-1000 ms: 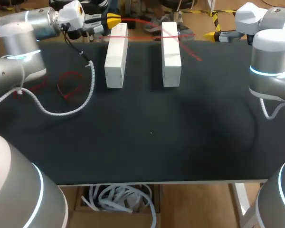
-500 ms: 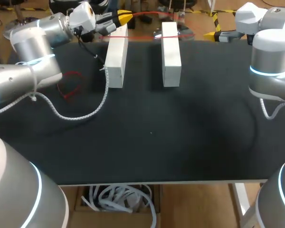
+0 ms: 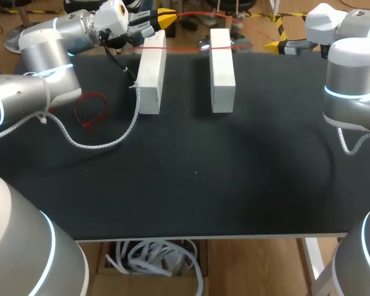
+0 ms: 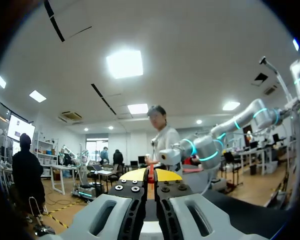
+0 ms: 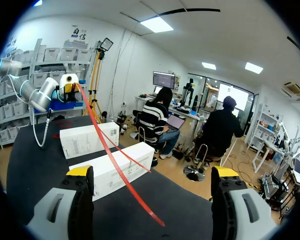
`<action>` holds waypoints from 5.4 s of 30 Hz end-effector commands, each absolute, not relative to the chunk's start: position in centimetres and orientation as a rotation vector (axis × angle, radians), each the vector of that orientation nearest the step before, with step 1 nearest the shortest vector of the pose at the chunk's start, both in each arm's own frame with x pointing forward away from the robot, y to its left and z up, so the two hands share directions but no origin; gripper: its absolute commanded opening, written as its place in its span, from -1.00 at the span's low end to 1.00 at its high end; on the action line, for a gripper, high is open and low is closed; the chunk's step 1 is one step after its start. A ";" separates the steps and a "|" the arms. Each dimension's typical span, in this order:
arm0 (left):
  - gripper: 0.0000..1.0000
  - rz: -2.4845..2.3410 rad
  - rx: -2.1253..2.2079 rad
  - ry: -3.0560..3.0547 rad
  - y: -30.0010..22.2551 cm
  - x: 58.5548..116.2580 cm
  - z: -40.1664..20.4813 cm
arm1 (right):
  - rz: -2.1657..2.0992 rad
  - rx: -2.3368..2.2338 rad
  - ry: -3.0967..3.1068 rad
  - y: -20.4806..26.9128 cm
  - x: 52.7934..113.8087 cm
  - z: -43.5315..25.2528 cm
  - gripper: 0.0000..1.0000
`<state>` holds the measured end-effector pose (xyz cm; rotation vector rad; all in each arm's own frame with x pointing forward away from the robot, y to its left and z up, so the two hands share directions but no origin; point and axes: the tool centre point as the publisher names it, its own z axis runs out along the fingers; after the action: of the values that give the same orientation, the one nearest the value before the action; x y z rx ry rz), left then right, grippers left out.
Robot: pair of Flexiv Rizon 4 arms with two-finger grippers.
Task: Grab the tape and strap the tape.
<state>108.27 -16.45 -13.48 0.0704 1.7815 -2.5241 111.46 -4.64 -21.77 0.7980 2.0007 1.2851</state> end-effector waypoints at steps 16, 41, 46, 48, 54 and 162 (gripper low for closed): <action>-1.00 -2.571 0.153 1.828 -15.8 108.7 -13.4 | 1.286 0.797 2.002 -4.7 111.4 -21.7 1.00; -1.00 -2.697 -0.103 1.660 -15.3 109.2 -13.6 | 1.286 0.797 2.002 -4.7 111.4 -21.7 1.00; -1.00 -2.697 -0.103 1.660 -15.3 109.2 -13.6 | 1.286 0.797 2.002 -4.7 111.4 -21.7 1.00; -1.00 -2.697 -0.103 1.660 -15.3 109.2 -13.6 | 1.286 0.797 2.002 -4.7 111.4 -21.7 1.00; -1.00 -2.697 -0.103 1.660 -15.3 109.2 -13.6 | 1.286 0.797 2.002 -4.7 111.4 -21.7 1.00; -1.00 -2.746 0.083 1.601 -19.9 107.5 -12.7 | 1.388 1.432 1.806 -4.8 105.8 -19.3 1.00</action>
<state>107.63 -19.93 -12.85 0.0887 1.5988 -2.7498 107.75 -4.35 -20.34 1.2973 1.8221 1.3216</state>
